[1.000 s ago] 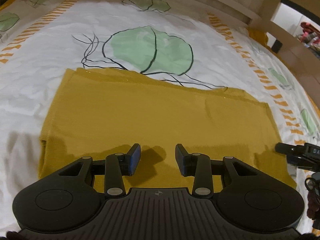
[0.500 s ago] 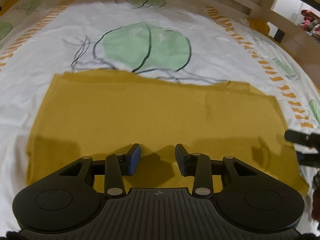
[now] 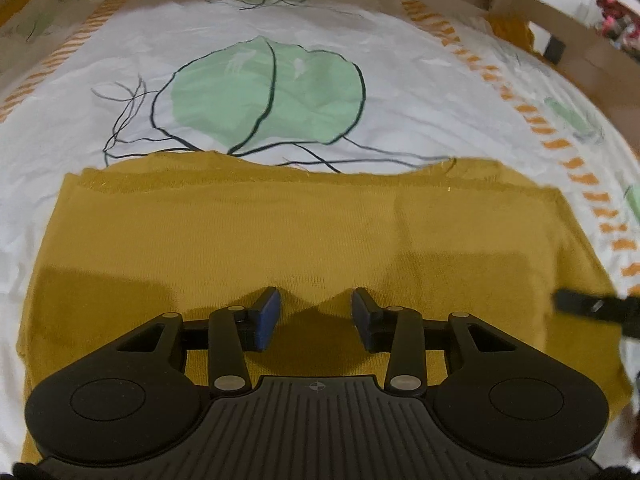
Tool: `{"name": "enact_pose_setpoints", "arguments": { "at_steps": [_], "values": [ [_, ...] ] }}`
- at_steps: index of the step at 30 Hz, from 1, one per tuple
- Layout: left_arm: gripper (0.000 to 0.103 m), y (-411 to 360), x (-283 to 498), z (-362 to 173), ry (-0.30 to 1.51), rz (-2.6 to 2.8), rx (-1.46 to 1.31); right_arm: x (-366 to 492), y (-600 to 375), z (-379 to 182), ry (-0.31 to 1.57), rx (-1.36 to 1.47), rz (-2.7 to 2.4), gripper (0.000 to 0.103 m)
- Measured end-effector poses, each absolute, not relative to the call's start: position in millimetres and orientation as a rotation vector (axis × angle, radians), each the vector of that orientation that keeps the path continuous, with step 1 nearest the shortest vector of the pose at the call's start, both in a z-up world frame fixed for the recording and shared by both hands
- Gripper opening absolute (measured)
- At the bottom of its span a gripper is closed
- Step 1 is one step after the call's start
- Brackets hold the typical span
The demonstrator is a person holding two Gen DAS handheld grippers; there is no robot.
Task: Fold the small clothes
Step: 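Grasp the folded sweater side with the right gripper and fold it inward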
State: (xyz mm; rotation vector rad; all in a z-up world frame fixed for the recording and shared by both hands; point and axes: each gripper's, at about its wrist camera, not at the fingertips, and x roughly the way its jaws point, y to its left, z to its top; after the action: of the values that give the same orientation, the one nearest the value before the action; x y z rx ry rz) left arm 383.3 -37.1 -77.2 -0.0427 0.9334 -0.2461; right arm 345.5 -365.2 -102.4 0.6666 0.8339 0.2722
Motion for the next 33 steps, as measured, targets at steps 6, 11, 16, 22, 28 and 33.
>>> {"name": "enact_pose_setpoints", "arguments": {
  "at_steps": [6,11,16,22,28,33],
  "values": [
    [0.039,-6,358,-55,0.903,-0.153,-0.053,345,-355,-96,0.826,0.6,0.257,0.029],
    [0.039,31,334,-36,0.87,-0.114,-0.054,342,-344,-84,0.815,0.542,0.224,0.029],
    [0.039,62,340,-34,0.883,-0.081,-0.108,341,-331,-77,0.811,0.508,0.228,0.029],
    [0.039,86,344,-28,0.871,-0.065,-0.165,338,-318,-65,0.767,0.496,0.227,0.028],
    [0.039,107,345,-28,0.868,-0.05,-0.192,344,-277,-43,0.742,0.442,0.243,0.027],
    [0.039,128,345,-24,0.865,-0.035,-0.244,365,-225,-21,0.756,0.392,0.299,0.027]
  ]
}}
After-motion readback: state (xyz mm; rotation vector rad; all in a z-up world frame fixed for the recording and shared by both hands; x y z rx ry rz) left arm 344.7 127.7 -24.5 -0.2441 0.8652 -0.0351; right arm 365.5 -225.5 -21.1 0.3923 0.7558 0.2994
